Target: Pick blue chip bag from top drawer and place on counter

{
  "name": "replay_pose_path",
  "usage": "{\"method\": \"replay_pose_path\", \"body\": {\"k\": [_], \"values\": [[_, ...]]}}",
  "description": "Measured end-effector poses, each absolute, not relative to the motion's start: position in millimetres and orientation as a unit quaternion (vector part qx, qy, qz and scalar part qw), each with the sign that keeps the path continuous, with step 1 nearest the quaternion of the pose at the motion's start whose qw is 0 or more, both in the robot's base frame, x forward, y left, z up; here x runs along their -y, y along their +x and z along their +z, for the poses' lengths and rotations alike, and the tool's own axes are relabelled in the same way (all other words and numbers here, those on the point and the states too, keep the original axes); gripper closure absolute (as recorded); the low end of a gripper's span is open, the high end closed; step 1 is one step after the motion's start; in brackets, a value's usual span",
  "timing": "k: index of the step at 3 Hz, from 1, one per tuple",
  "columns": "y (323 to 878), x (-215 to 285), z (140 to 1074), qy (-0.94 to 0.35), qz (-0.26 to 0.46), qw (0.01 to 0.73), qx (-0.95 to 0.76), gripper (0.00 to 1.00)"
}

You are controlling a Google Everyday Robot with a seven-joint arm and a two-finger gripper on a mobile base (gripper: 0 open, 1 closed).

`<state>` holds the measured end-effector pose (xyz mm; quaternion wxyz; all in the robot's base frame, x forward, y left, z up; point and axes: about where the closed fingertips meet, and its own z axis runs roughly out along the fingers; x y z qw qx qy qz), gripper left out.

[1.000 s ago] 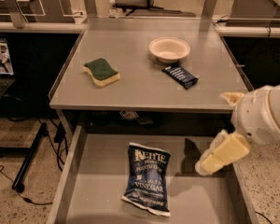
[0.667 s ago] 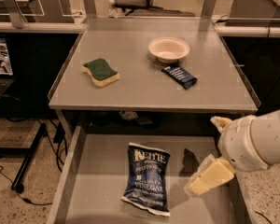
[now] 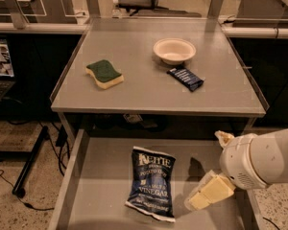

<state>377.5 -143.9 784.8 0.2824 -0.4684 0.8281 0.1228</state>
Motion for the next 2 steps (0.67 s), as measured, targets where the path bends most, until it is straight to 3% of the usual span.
{"method": "replay_pose_path", "body": {"k": [2], "values": [[388, 103, 739, -0.443, 0.165, 0.307, -0.826, 0.00]]}}
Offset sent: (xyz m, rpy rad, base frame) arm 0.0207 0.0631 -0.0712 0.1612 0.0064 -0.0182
